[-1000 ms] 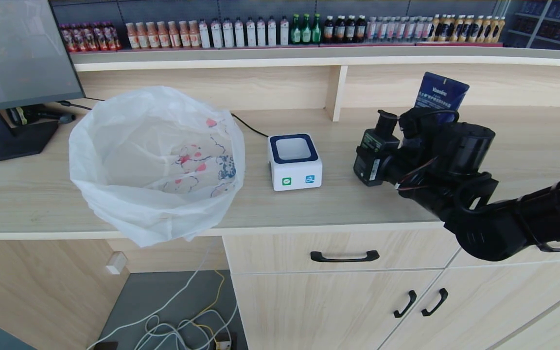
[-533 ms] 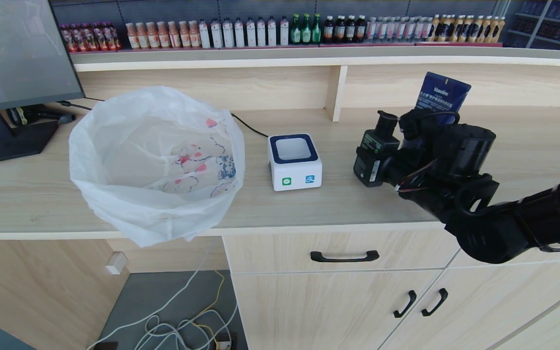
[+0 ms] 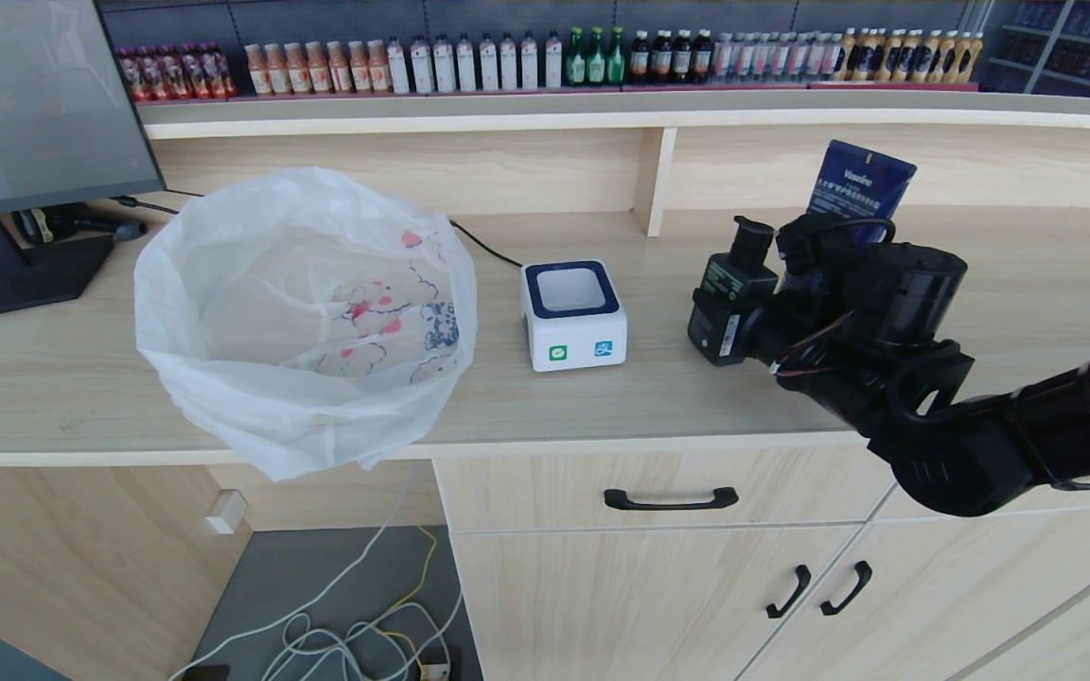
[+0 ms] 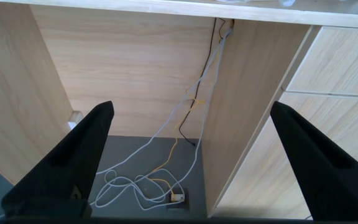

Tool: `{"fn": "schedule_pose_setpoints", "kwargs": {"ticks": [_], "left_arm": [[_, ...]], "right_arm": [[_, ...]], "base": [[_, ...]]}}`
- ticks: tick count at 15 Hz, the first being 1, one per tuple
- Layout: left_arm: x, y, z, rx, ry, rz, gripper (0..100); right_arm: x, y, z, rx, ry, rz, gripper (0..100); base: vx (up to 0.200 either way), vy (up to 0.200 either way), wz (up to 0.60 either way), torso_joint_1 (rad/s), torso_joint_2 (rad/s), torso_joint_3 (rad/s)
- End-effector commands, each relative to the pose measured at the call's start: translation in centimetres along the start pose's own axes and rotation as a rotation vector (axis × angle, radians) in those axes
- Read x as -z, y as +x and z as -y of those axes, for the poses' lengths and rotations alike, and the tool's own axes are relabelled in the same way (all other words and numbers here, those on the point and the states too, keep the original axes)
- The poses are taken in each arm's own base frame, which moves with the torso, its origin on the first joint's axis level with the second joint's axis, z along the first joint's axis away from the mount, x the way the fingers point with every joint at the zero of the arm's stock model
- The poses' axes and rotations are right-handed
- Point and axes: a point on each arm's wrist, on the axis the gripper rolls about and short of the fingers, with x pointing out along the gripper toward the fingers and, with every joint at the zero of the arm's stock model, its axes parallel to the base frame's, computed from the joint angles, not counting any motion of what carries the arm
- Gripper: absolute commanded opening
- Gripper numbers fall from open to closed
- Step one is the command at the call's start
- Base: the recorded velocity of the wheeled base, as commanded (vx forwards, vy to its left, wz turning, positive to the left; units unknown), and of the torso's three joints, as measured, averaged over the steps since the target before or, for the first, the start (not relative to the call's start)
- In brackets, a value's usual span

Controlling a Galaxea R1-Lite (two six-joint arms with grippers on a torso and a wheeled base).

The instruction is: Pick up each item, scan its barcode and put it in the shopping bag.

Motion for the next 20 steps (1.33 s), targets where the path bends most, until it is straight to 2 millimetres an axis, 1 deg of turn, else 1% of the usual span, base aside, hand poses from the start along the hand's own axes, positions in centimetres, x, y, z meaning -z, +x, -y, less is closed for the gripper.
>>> {"fn": "schedule_pose_setpoints", "kwargs": {"ticks": [1,3,5,6,7,8,10,12,14,15,16,17,19,20], "left_arm": [[0.0,0.0,0.0,-0.001,0.000,0.000,100],[0.0,0.0,0.0,-0.001,0.000,0.000,100],[0.0,0.0,0.0,-0.001,0.000,0.000,100],[0.0,0.0,0.0,-0.001,0.000,0.000,100],[0.0,0.0,0.0,0.001,0.000,0.000,100],[0.0,0.0,0.0,0.001,0.000,0.000,100],[0.0,0.0,0.0,0.001,0.000,0.000,100],[0.0,0.0,0.0,-0.001,0.000,0.000,100],[0.0,0.0,0.0,-0.001,0.000,0.000,100],[0.0,0.0,0.0,0.001,0.000,0.000,100],[0.0,0.0,0.0,-0.001,0.000,0.000,100],[0.0,0.0,0.0,-0.001,0.000,0.000,100],[0.0,0.0,0.0,0.001,0.000,0.000,100],[0.0,0.0,0.0,0.001,0.000,0.000,100]], "right_arm": [[-1.1,-0.6,0.0,-0.002,0.003,0.029,0],[-2.7,-1.7,-0.3,-0.015,0.018,0.068,0],[-4.2,-3.4,-1.2,-0.051,0.051,0.100,0],[-5.0,-4.3,-1.4,-0.062,0.060,0.117,0],[-5.6,-5.4,-1.7,-0.076,0.064,0.126,0],[-6.0,-6.9,-1.9,-0.092,0.068,0.130,0],[-6.3,-10.1,-2.4,-0.131,0.070,0.118,0],[-6.4,-13.2,-2.5,-0.160,0.073,0.115,0],[-5.8,-15.5,-2.4,-0.186,0.073,0.097,0],[-5.5,-15.8,-2.3,-0.186,0.074,0.089,0],[-4.9,-16.6,-2.2,-0.203,0.071,0.069,0],[-4.6,-16.7,-2.1,-0.212,0.069,0.060,0],[-4.4,-16.6,-2.2,-0.228,0.080,0.052,0],[-4.3,-16.2,-2.4,-0.252,0.115,0.043,0]], "base": [[0.000,0.000,0.00,0.000,0.00,0.000],[0.000,0.000,0.00,0.000,0.00,0.000],[0.000,0.000,0.00,0.000,0.00,0.000],[0.000,0.000,0.00,0.000,0.00,0.000],[0.000,0.000,0.00,0.000,0.00,0.000],[0.000,0.000,0.00,0.000,0.00,0.000],[0.000,0.000,0.00,0.000,0.00,0.000],[0.000,0.000,0.00,0.000,0.00,0.000],[0.000,0.000,0.00,0.000,0.00,0.000],[0.000,0.000,0.00,0.000,0.00,0.000],[0.000,0.000,0.00,0.000,0.00,0.000],[0.000,0.000,0.00,0.000,0.00,0.000],[0.000,0.000,0.00,0.000,0.00,0.000],[0.000,0.000,0.00,0.000,0.00,0.000]]}}
